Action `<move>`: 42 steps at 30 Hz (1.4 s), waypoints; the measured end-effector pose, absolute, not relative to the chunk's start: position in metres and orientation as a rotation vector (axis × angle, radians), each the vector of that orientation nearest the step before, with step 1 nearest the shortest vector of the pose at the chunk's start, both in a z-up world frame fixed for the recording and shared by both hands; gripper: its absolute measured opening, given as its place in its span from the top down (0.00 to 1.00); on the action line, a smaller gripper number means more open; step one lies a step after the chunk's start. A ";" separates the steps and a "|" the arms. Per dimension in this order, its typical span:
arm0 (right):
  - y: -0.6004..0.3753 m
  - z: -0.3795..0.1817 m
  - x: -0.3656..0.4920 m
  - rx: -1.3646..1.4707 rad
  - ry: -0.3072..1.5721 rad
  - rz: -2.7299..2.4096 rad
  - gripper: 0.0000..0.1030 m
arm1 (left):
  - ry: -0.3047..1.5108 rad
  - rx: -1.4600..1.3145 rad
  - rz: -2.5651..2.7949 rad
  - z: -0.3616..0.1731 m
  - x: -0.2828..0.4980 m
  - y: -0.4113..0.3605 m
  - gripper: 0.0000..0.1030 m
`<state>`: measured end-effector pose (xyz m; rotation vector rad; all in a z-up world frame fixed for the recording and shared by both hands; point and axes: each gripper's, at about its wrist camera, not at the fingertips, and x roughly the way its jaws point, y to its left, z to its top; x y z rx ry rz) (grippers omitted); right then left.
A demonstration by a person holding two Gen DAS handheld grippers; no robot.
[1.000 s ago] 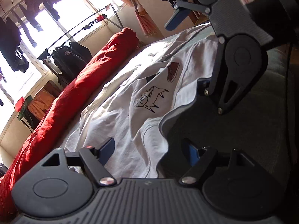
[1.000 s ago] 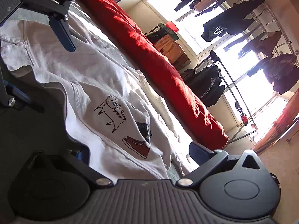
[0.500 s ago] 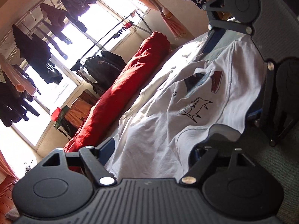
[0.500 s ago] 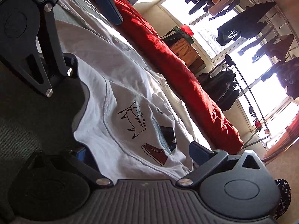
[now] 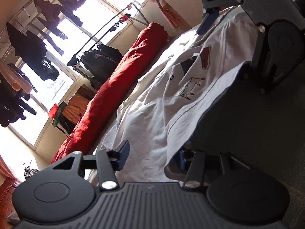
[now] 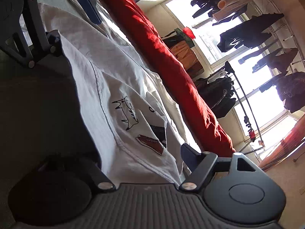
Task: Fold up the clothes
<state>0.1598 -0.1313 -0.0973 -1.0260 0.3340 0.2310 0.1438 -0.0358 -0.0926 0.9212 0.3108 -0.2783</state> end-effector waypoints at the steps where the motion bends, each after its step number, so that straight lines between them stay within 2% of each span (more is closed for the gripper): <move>1: -0.129 -0.097 0.156 -1.043 0.322 0.245 0.29 | 0.306 0.932 -0.285 -0.092 0.142 -0.038 0.85; 3: -0.126 -0.093 0.150 -1.052 0.306 0.272 0.47 | 0.282 0.944 -0.291 -0.090 0.140 -0.041 0.92; 4: -0.125 -0.090 0.148 -1.047 0.305 0.290 0.51 | 0.276 0.940 -0.293 -0.087 0.140 -0.041 0.93; 7: -0.127 -0.079 0.146 -1.011 0.340 0.348 0.74 | 0.268 0.917 -0.308 -0.077 0.138 -0.039 0.99; 8: -0.128 -0.075 0.146 -0.993 0.356 0.366 0.85 | 0.258 0.916 -0.310 -0.073 0.136 -0.039 0.99; 9: -0.130 -0.069 0.146 -0.965 0.370 0.384 0.93 | 0.246 0.921 -0.311 -0.070 0.134 -0.038 0.99; 11: -0.133 -0.056 0.146 -0.909 0.393 0.418 0.97 | 0.234 0.913 -0.318 -0.061 0.129 -0.036 1.00; 19: -0.144 0.006 0.122 -0.849 0.349 0.468 0.97 | 0.160 0.912 -0.326 -0.014 0.099 -0.030 1.00; 26: -0.153 0.040 0.085 -0.816 0.408 0.588 0.97 | 0.222 0.928 -0.426 -0.005 0.060 -0.028 1.00; 30: -0.153 0.032 0.064 -0.832 0.511 0.666 0.94 | 0.278 0.929 -0.487 -0.006 0.041 -0.028 1.00; 32: -0.154 0.017 0.062 -0.818 0.582 0.689 0.89 | 0.353 0.911 -0.520 -0.019 0.039 -0.028 0.97; 35: -0.156 -0.010 0.067 -0.754 0.706 0.714 0.86 | 0.452 0.882 -0.567 -0.036 0.034 -0.029 0.91; 42: -0.173 -0.011 0.050 -0.657 0.750 0.742 0.77 | 0.498 0.761 -0.576 -0.021 0.022 -0.005 0.89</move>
